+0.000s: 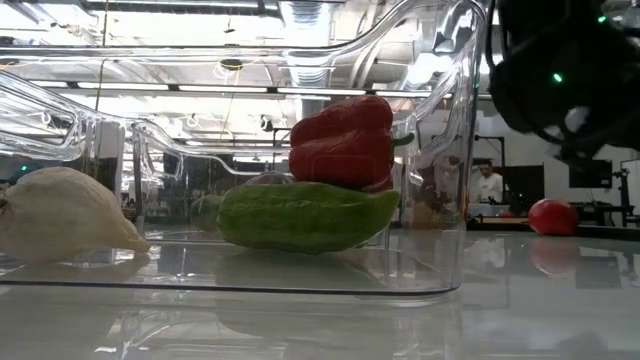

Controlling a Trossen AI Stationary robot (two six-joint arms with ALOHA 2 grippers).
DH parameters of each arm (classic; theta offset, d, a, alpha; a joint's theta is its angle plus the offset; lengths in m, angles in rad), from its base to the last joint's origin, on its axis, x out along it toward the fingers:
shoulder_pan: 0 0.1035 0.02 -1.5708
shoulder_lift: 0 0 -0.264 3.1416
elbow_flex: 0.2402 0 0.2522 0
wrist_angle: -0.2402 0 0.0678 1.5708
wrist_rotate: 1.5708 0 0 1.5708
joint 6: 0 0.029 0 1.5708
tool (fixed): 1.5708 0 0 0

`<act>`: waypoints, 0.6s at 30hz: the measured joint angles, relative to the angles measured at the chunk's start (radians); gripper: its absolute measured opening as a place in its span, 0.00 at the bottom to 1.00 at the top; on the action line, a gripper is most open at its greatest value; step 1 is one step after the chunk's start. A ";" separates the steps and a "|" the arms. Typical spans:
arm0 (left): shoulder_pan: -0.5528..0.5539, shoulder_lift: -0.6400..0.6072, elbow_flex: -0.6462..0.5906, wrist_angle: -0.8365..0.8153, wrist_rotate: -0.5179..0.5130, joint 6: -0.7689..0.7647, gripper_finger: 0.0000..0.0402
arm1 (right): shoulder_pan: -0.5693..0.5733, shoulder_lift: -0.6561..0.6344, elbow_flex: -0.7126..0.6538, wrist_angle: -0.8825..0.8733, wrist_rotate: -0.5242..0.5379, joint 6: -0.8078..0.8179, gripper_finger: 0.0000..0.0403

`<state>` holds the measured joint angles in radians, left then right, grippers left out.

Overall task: Sort produce into baskets
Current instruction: Put the lemon into the top transparent bin

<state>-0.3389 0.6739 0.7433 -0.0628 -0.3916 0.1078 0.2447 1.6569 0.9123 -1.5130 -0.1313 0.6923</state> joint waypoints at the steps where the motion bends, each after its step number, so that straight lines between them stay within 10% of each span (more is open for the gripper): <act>1: 0.000 0.000 0.000 0.000 0.000 0.000 0.88 | 0.009 0.024 0.003 -0.011 0.005 -0.026 0.88; 18: 0.000 0.000 0.000 -0.017 0.000 -0.001 0.88 | 0.257 0.182 -0.001 0.103 0.099 -0.331 0.85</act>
<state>-0.3393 0.6739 0.7433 -0.0800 -0.3920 0.1067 0.5018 1.8386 0.9115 -1.4101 -0.0320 0.3615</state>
